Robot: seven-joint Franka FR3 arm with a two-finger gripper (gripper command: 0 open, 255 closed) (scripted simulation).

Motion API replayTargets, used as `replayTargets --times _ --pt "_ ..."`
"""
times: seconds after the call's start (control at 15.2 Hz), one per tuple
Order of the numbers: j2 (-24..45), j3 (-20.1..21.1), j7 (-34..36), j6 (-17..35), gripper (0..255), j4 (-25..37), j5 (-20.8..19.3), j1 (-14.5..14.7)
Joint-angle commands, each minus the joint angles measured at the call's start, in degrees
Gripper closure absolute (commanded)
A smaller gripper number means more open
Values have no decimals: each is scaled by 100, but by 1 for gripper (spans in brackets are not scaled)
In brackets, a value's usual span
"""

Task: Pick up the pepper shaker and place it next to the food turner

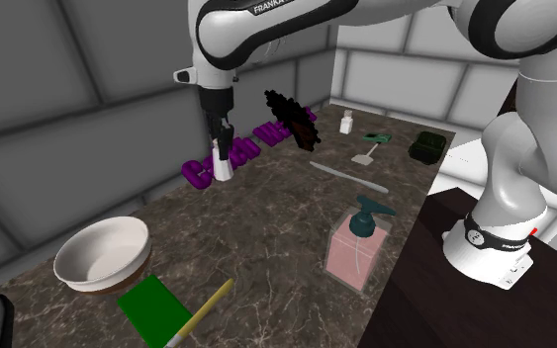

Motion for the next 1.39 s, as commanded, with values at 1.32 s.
replayTargets --times 1.32 --pt "-284 -110 152 -1387 255 1139 -170 -134"
